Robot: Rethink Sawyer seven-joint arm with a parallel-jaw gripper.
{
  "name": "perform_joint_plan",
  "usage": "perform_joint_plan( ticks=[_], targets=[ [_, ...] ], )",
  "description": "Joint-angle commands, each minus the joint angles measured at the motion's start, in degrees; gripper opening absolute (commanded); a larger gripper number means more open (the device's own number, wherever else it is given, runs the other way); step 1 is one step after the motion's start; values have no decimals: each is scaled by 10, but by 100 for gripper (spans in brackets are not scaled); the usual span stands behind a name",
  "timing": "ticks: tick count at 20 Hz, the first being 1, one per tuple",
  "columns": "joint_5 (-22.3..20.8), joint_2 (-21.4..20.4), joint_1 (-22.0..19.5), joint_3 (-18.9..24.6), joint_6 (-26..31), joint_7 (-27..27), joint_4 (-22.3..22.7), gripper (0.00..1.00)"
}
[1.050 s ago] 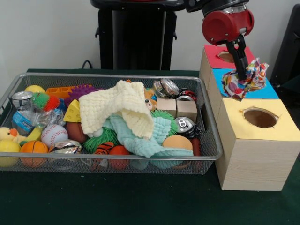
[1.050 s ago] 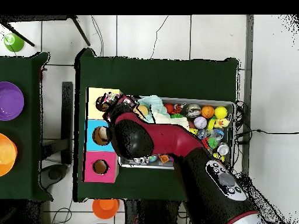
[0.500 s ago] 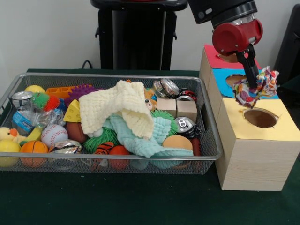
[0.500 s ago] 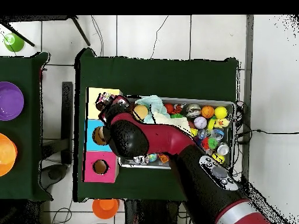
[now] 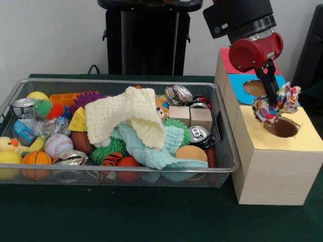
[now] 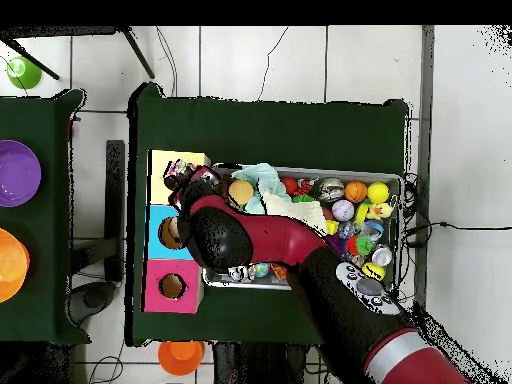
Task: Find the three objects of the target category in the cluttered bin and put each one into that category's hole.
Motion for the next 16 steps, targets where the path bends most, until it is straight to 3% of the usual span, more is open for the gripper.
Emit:
perform_joint_plan(
  ticks=[1, 16],
  targets=[
    [-30, 35, 2, 15, -30, 142, 8, 0],
    [-28, 65, 6, 14, -30, 141, 5, 0]
  ],
)
